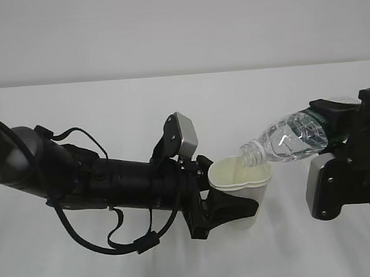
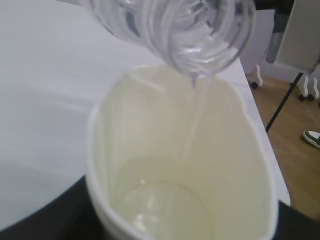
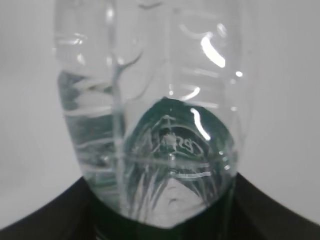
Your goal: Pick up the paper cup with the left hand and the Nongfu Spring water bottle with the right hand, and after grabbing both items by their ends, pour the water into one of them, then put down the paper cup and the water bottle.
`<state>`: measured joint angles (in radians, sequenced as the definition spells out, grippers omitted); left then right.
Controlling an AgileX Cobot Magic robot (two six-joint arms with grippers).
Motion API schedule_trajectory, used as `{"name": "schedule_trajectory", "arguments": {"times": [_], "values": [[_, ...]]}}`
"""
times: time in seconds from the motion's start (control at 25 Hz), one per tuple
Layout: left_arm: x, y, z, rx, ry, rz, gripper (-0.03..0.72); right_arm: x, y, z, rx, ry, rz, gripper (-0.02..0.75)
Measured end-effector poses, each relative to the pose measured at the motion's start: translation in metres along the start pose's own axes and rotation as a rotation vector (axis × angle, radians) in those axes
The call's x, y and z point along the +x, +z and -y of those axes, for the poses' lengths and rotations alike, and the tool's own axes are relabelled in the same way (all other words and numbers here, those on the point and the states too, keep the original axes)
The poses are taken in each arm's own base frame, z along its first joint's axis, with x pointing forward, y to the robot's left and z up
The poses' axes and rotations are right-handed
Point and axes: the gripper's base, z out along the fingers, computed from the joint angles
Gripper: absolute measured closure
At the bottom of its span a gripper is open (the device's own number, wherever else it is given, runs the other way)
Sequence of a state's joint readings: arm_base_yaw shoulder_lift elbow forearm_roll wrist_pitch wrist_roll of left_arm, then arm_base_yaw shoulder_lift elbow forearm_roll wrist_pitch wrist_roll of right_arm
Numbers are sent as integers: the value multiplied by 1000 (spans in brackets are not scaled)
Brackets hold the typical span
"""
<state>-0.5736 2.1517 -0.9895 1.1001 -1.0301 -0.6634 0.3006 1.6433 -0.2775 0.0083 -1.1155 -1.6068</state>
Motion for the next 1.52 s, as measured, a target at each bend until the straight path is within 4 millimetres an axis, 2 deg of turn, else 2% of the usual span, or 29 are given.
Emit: {"name": "schedule_trajectory", "arguments": {"times": [1.52], "values": [[2, 0, 2, 17, 15, -19, 249, -1, 0, 0, 0, -14, 7, 330]]}}
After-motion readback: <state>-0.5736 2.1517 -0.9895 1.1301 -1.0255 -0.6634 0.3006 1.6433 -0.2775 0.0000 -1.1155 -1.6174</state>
